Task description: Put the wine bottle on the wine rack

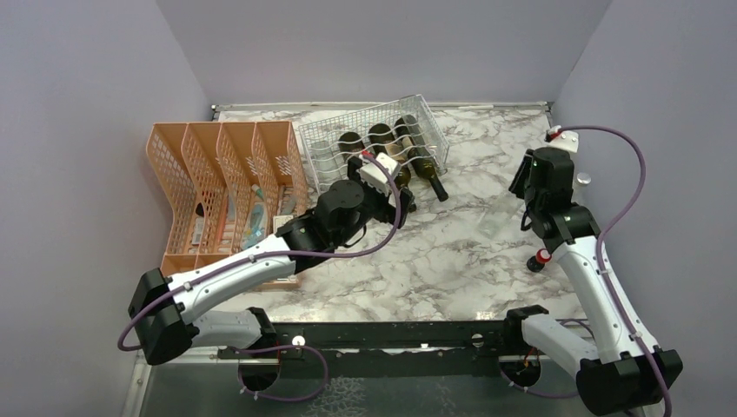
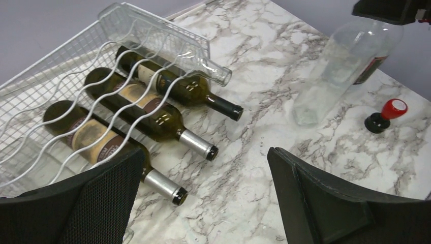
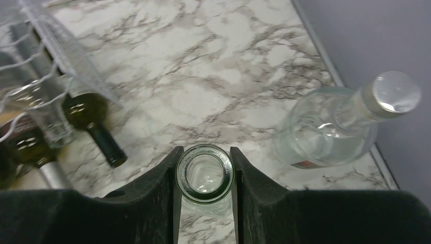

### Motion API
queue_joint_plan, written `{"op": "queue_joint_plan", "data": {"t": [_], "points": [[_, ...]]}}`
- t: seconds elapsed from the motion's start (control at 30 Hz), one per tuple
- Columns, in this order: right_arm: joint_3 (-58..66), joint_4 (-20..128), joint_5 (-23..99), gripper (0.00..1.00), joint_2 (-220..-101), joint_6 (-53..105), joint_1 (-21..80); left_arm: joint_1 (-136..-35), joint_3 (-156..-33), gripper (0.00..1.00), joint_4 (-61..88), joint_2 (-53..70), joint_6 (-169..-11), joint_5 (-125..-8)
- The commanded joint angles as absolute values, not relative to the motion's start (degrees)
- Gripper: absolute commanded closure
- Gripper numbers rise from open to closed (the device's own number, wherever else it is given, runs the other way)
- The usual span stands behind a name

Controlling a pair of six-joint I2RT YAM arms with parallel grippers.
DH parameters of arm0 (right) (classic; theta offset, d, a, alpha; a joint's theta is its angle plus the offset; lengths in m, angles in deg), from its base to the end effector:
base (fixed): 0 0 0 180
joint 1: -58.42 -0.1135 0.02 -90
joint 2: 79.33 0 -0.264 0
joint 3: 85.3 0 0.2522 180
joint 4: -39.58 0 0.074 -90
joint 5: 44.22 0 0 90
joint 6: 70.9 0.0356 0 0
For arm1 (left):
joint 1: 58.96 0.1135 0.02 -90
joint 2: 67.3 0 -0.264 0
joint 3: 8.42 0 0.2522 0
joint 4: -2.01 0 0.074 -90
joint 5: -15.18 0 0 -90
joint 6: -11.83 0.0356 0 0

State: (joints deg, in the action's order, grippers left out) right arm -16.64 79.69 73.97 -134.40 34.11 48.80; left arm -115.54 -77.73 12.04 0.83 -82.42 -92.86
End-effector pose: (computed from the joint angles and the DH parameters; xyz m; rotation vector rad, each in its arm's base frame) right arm 0.2082 0.0182 0.3421 0.3959 1.9420 -0.2221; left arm 0.1636 -0.2279 0.3471 0.5514 1.6554 -0.5129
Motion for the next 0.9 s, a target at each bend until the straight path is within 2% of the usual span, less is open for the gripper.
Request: {"op": "queue_joint_plan", "data": {"t": [0.0, 0.2, 0.5, 0.87], "points": [[-11.5, 81.9, 56.9, 0.99, -133.9, 31.8, 49.1, -115.3, -75.4, 0.01, 3.7, 2.9, -84.1, -83.2], [-10.0, 86.4, 38.7, 0.99, -133.7, 29.0, 49.2, -115.3, -73.9, 0.01, -2.9, 9.1, -86.9, -70.7], [-11.8, 84.5, 14.9, 0.99, -134.1, 28.0, 49.1, -115.5, -72.3, 0.02, -10.5, 18.6, -88.9, -62.3], [-11.3, 81.1, 2.2, 0.99, -133.3, 28.7, 49.1, -115.5, -69.0, 0.08, -15.3, 21.5, -88.9, -63.3]]}}
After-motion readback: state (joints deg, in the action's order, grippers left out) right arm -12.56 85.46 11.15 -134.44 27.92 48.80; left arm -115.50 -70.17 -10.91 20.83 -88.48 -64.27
